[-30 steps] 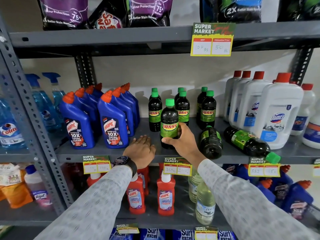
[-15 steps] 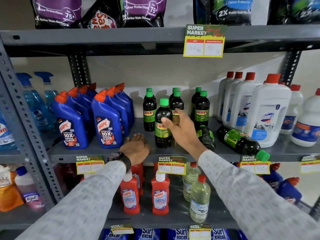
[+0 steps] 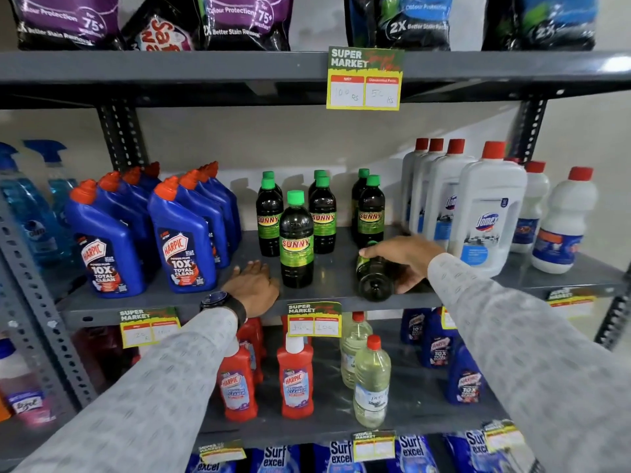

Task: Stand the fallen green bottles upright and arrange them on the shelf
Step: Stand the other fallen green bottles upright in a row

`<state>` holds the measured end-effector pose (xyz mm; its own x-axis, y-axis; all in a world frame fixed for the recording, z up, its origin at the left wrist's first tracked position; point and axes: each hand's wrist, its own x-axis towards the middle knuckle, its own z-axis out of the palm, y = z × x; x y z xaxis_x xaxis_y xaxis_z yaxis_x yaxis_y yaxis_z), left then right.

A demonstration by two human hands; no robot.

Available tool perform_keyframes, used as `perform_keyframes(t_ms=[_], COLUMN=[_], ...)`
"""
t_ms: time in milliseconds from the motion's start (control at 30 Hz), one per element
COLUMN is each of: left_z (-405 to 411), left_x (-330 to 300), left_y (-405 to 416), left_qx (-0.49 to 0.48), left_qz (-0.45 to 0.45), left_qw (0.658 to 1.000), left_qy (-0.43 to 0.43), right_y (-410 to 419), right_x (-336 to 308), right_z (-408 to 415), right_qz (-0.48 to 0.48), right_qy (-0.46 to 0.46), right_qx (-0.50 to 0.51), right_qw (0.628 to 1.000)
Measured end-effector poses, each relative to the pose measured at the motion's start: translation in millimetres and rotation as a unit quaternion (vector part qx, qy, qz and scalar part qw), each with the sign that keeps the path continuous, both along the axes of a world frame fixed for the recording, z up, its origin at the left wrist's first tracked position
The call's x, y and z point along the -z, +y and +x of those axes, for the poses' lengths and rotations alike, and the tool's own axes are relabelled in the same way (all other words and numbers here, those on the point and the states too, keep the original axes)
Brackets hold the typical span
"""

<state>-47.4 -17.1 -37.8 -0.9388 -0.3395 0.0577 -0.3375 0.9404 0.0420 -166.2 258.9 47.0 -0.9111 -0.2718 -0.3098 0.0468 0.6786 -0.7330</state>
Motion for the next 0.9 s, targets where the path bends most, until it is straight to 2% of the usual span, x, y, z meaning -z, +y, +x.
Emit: perform_keyframes(t_ms=[167,300,467,633,900], left_z=[-0.3,-0.6,-1.1,-2.6,-1.9], left_x=[0.5,1.8,1.9,2.9,5.2], left_y=[-1.3,-1.6,-0.5,-1.3,-5.0], left_qx=[-0.001,-0.009,-0.006,-0.008,-0.003], left_qz=[-0.008,0.013,0.007,0.003,-0.007], left_qw=[1.000,1.000,1.000,1.000,1.000], left_qy=[0.002,0.007,0.007,-0.001,0.002], right_y=[1.5,2.7,-5.4,-18.0,-24.7], right_x=[9.6,-5.9,-17.5,18.9,56.8], right_z=[-6.4,-2.3,8.0,18.6,14.6], right_qz=[-0.103,-0.162,-0.274,-0.218,-0.183], right_qy=[-0.060,-0.034,0.123,0.341,0.418], right_qx=[0.010,-0.005,0.036,0.057,0.037], right_qw=[0.993,0.986,0.953,0.913,0.889])
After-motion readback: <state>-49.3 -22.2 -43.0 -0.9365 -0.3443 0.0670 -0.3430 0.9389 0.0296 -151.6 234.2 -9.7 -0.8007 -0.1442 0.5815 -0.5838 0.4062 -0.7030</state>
